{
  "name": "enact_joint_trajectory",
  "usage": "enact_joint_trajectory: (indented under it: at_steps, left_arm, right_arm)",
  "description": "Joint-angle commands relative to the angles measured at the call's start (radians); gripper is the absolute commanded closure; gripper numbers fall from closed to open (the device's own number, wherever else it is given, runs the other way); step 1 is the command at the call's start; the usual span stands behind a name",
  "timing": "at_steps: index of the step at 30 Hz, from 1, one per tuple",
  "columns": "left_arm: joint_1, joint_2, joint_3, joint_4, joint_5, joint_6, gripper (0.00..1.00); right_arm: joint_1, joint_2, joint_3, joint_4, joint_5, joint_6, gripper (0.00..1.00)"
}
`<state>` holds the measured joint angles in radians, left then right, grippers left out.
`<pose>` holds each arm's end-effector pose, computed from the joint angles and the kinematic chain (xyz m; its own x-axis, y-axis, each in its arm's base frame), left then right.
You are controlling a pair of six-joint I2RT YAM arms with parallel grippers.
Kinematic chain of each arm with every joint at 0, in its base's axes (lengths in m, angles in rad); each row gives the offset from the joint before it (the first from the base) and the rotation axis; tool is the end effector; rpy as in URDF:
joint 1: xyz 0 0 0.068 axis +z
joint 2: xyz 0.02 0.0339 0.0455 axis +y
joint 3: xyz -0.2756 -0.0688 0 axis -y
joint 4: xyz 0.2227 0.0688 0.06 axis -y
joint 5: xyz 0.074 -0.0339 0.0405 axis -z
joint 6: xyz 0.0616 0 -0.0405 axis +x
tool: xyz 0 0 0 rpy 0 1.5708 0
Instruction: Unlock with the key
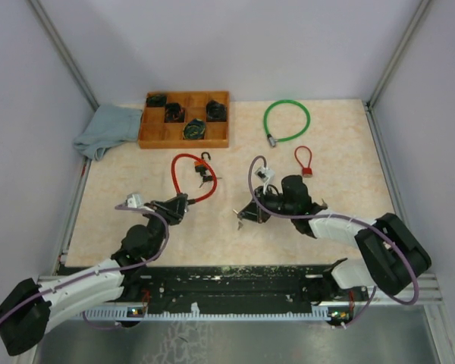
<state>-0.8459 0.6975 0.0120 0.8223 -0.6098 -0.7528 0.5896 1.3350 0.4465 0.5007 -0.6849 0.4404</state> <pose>0.1209 -0.0833 0.2130 -0.0964 -0.7365 -0.6696 0.2351 0.6368 -0.7343 0.1905 0.1743 0.2004 -0.6754 -0.0546 -0.7354 -0.6959 0.3774 0.6110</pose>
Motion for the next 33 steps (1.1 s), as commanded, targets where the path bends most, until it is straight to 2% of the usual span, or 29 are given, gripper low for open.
enact_joint_trajectory:
  at_steps: [1, 8, 13, 18, 22, 25, 31, 33]
  left_arm:
    - [0.002, 0.001, 0.013, -0.116, 0.063, -0.096, 1.0]
    - [0.003, -0.036, -0.013, -0.17, 0.021, -0.105, 1.0]
    - [0.003, 0.002, -0.02, -0.2, 0.018, -0.173, 1.0]
    - [0.001, 0.06, -0.017, -0.235, 0.05, -0.261, 1.0]
    - [0.001, 0.096, -0.02, -0.239, 0.06, -0.303, 1.0]
    - [0.002, 0.115, -0.018, -0.234, 0.066, -0.305, 1.0]
    - [0.001, 0.117, -0.017, -0.232, 0.085, -0.305, 1.0]
    - [0.002, 0.112, -0.018, -0.233, 0.084, -0.302, 1.0]
  right_arm:
    - [-0.057, -0.021, 0.024, -0.115, 0.142, -0.002, 1.0]
    - [-0.122, 0.032, 0.069, -0.282, 0.277, -0.039, 1.0]
    - [-0.145, 0.121, 0.104, -0.308, 0.301, -0.046, 1.0]
    - [-0.146, 0.117, 0.128, -0.369, 0.37, -0.073, 0.8]
    - [-0.146, 0.041, 0.156, -0.456, 0.432, -0.116, 0.69]
    - [-0.145, -0.02, 0.183, -0.537, 0.53, -0.143, 0.63]
    - [-0.158, -0.078, 0.229, -0.7, 0.843, -0.1, 0.55]
    - [-0.183, -0.076, 0.234, -0.716, 0.864, -0.087, 0.53]
